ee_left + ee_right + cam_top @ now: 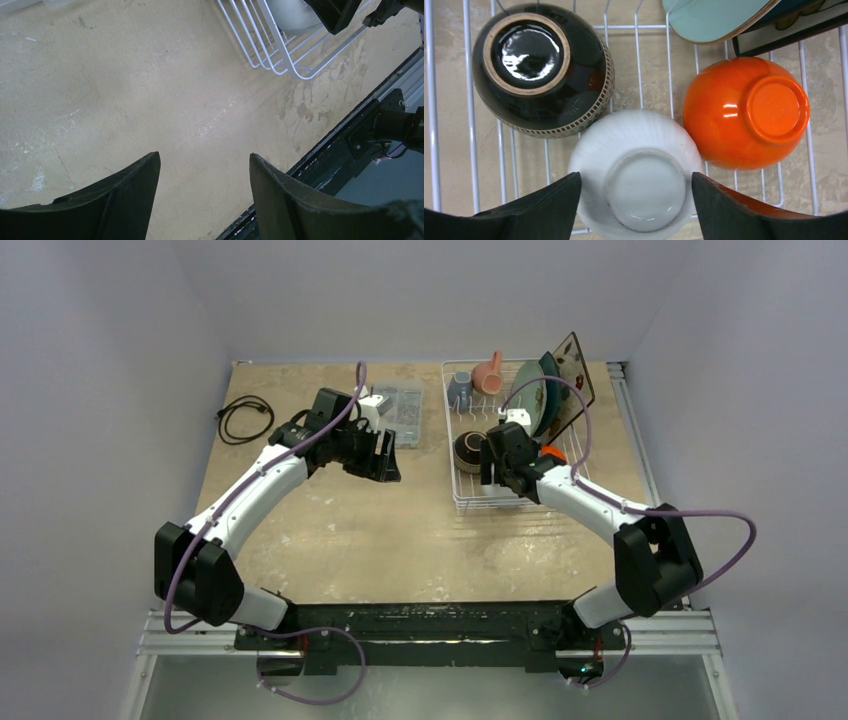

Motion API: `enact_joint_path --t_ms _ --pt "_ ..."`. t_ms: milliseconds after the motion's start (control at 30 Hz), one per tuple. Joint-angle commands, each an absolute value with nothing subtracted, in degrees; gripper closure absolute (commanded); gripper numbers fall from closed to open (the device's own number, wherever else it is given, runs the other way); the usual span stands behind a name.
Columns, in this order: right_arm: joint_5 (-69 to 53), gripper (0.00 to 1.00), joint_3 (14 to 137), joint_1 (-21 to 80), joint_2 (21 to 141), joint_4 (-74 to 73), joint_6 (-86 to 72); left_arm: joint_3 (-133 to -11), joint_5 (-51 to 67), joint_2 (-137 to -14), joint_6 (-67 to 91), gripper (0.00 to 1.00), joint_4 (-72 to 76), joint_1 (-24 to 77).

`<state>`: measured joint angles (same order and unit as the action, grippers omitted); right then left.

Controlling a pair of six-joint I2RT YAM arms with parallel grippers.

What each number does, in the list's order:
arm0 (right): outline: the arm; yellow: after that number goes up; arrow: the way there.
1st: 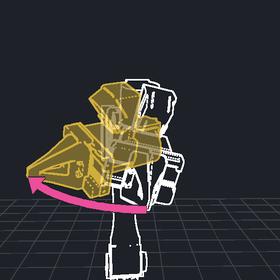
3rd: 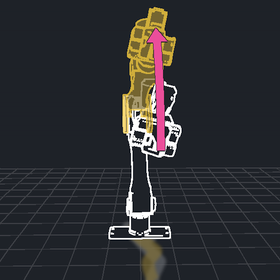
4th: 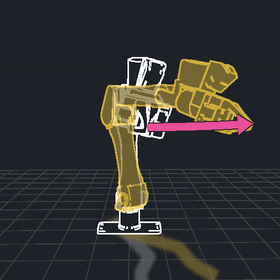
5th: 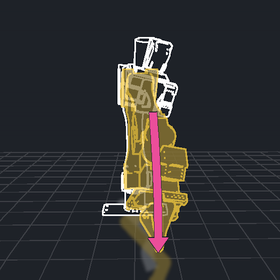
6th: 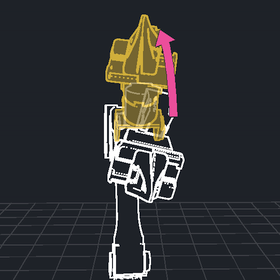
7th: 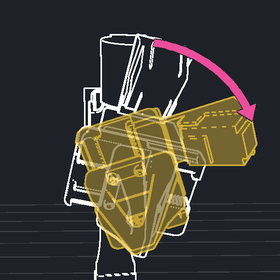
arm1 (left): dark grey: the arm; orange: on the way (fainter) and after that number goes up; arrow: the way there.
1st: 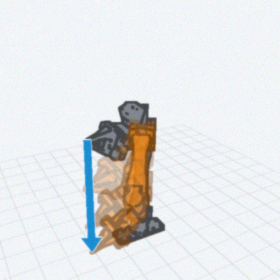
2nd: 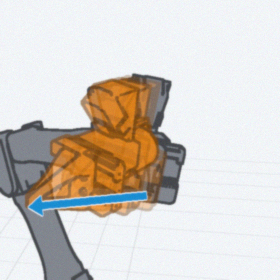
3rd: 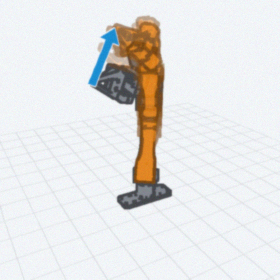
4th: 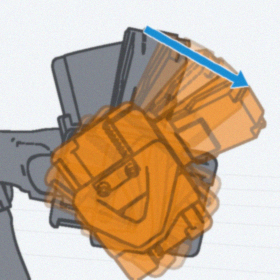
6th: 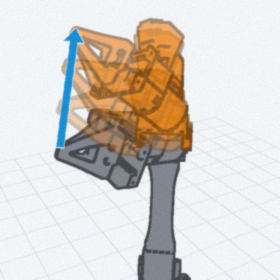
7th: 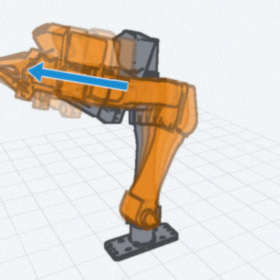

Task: Load the mixed dishes into the dish rack
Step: Adjust the bowl in the dish rack.

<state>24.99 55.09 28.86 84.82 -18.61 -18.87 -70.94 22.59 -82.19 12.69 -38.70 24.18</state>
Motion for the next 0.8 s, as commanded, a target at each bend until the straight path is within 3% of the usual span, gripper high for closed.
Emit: enact_joint_path --t_ms 0,167,300,533,767 --pt "33.4 0.29 54.9 29.4 84.8 -24.9 -21.3 -73.1 23.7 -82.1 12.5 0.35 -37.7 24.4" --pt "28.8 0.43 51.3 29.4 80.3 -24.6 -24.6 -73.2 23.6 -82.2 12.4 0.35 -37.7 24.4" --pt "28.3 0.46 52.4 29.4 78.3 -25.9 -24.8 -73.2 23.8 -82.2 12.5 0.35 -37.7 24.4" --pt "26.2 0.27 59.2 29.4 79.4 -22.7 -21.8 -73.3 23.5 -82.1 12.3 0.35 -37.8 24.4" --pt "25.9 0.14 66.5 29.4 82.5 -17.2 -23.2 -73.2 23.9 -82.1 12.5 0.35 -37.8 24.4"
